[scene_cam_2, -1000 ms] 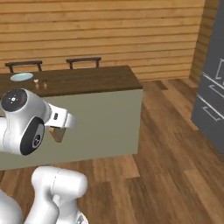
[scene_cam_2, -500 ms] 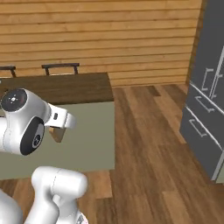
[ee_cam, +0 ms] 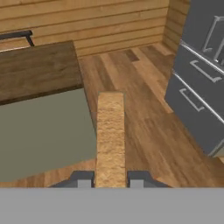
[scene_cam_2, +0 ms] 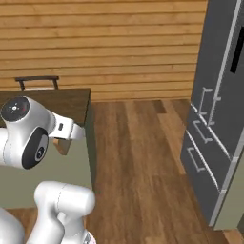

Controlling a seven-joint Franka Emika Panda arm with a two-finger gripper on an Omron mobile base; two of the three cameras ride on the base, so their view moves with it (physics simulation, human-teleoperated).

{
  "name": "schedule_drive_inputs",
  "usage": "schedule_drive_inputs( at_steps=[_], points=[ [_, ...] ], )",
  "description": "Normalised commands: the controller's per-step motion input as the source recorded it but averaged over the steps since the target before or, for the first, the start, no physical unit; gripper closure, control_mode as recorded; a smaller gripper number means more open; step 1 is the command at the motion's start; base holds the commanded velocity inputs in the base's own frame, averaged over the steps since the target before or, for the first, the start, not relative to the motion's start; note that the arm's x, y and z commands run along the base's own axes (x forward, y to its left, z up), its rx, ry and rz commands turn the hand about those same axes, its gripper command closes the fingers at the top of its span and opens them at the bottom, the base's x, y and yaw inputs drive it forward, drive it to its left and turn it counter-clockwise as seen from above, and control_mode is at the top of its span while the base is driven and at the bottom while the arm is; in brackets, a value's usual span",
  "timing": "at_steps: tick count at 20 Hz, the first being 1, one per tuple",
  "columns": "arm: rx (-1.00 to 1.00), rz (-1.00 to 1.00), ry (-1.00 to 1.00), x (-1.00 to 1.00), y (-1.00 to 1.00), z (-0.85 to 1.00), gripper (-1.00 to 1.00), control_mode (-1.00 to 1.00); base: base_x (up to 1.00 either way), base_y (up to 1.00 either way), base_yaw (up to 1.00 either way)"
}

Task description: Start the toaster. Once the lever pops up, take the bread to the plate on the dining counter.

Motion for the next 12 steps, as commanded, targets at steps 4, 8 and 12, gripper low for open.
schedule_drive_inputs(
  at_steps=[4,8,12],
  points=[
    [0.00,0.00,0.00,0.00,0.00,0.00,1.00,1.00,1.00,-1.00,0.30],
    [0.00,0.00,0.00,0.00,0.00,0.00,1.00,1.00,1.00,-1.00,0.30],
    [0.00,0.00,0.00,0.00,0.00,0.00,1.00,1.00,1.00,-0.92,0.28]
  ],
)
